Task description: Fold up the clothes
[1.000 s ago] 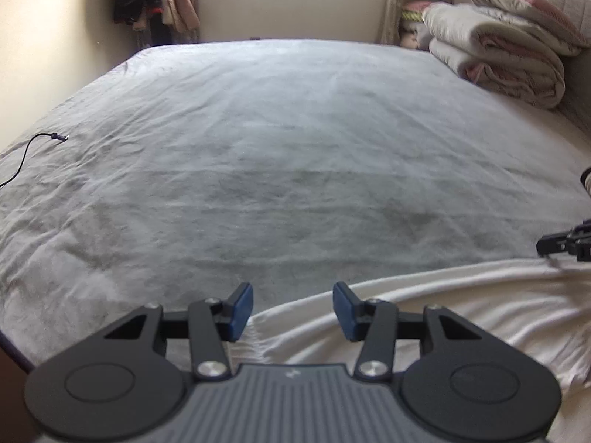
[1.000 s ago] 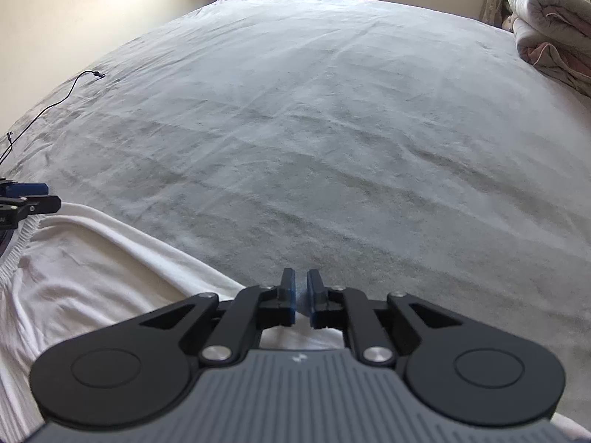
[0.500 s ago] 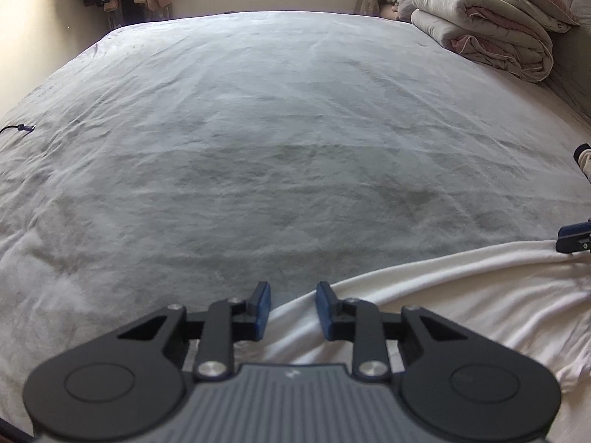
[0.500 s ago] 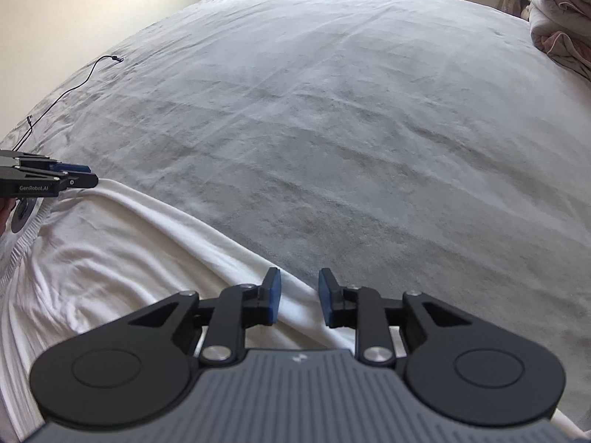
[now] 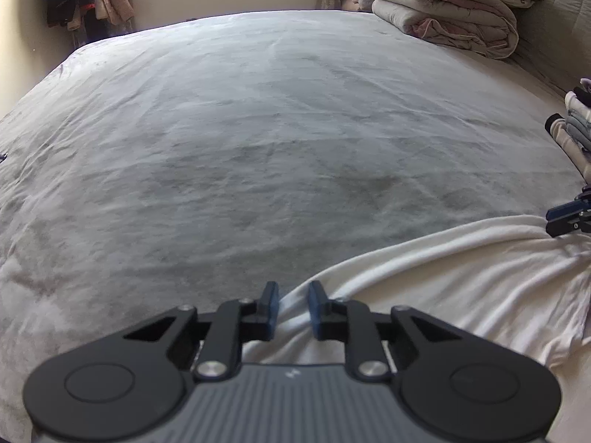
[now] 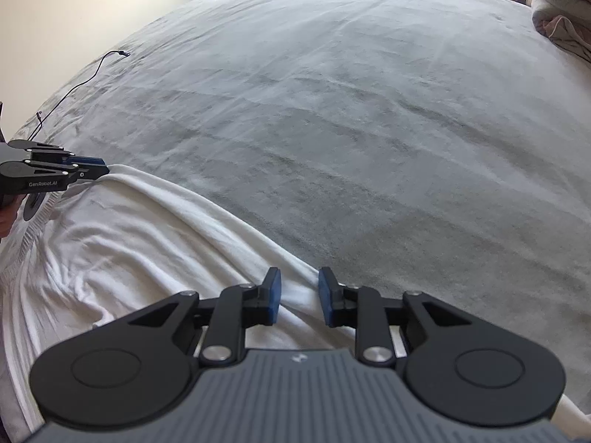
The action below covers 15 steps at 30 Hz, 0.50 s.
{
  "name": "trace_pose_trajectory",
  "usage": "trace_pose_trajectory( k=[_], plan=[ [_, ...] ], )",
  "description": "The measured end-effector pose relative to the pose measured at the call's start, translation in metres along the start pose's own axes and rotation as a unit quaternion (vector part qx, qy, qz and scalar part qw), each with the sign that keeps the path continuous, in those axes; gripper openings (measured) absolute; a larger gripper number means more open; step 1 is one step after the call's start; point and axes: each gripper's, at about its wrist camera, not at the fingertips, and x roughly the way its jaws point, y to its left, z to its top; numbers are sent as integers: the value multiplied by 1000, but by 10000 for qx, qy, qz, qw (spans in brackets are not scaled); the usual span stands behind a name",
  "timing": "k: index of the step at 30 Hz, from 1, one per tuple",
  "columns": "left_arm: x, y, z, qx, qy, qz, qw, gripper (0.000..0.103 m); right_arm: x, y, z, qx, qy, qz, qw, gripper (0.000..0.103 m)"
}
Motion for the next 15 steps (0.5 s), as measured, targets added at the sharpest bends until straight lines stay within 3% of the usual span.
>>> trace_pose_trajectory(
  k=[1, 2, 12, 15],
  plan=[
    [0, -2, -1, 34, -11, -11, 10000, 0, 0, 2, -1, -46, -11, -47, 10000, 4],
    [0, -5, -1, 79, -36, 37, 10000, 0, 0, 5, -1, -92, -22, -94, 9999, 2],
    [-4, 3, -5, -314, -539, 323, 9975, 0, 9, 13, 22, -465, -668, -1124, 9903, 0],
    [-6, 6, -7, -458, -693, 319, 9960, 0, 12, 9, 26, -338, -796, -1144, 9897, 0]
  ],
)
